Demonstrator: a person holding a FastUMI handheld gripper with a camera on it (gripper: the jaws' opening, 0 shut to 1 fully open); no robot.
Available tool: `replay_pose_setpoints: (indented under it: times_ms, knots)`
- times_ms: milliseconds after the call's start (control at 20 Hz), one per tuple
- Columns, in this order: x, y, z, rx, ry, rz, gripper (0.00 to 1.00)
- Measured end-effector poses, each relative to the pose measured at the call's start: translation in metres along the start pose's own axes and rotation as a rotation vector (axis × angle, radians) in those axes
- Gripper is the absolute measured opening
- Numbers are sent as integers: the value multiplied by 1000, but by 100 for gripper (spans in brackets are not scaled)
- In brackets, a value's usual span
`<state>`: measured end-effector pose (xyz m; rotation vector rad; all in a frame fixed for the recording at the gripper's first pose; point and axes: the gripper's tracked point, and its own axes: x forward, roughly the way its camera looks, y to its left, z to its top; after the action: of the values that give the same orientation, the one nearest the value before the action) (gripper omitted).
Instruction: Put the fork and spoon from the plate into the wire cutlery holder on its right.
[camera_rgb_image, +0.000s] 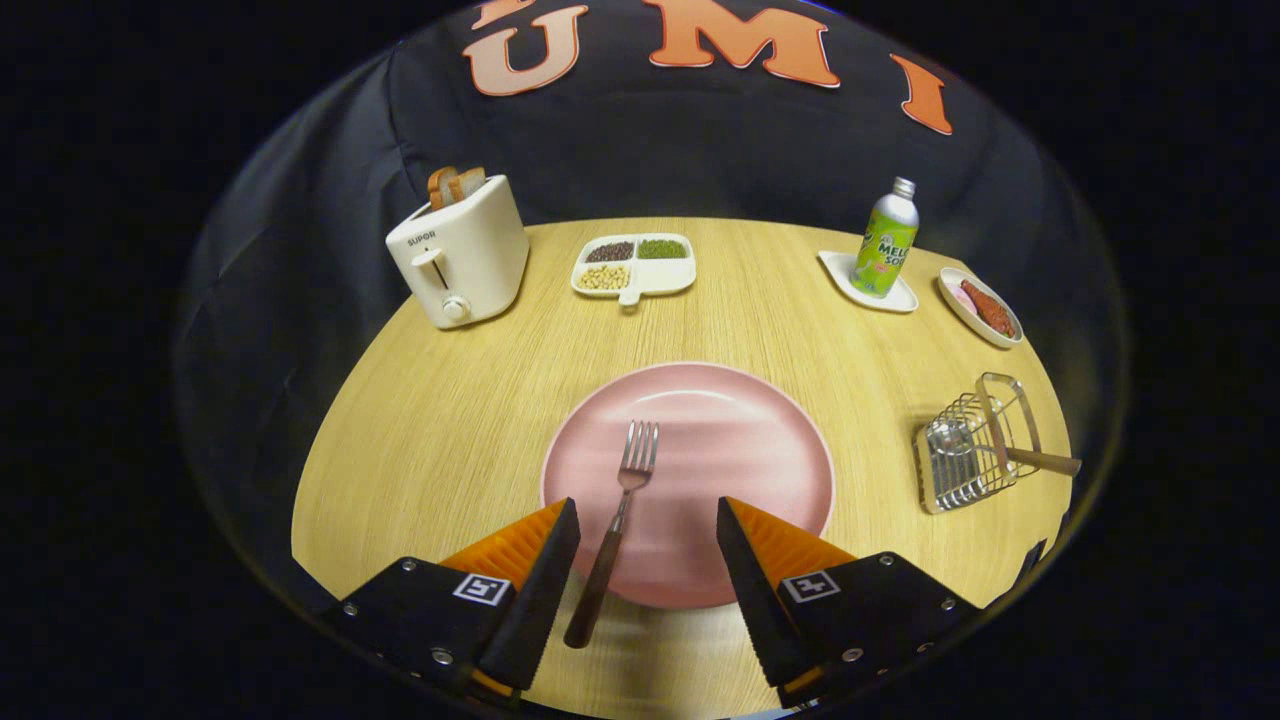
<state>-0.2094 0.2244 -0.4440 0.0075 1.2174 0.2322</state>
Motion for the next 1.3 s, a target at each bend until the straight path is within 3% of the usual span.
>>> replay_pose_setpoints:
  times_ms: [150, 250, 350, 500, 650, 1000, 1300]
  knots:
    - [13, 3, -13, -2, 61, -5, 82]
    - [22, 5, -19, -5, 91, -9, 76]
    - [28, 6, -24, -13, 115, -15, 61]
    - [32, 6, -32, -12, 147, -20, 27]
    - [32, 3, -33, 16, 143, -2, 11]
    - [24, -4, -11, 55, 71, 68, 5]
    - [-14, -51, 27, 109, -29, 39, 5]
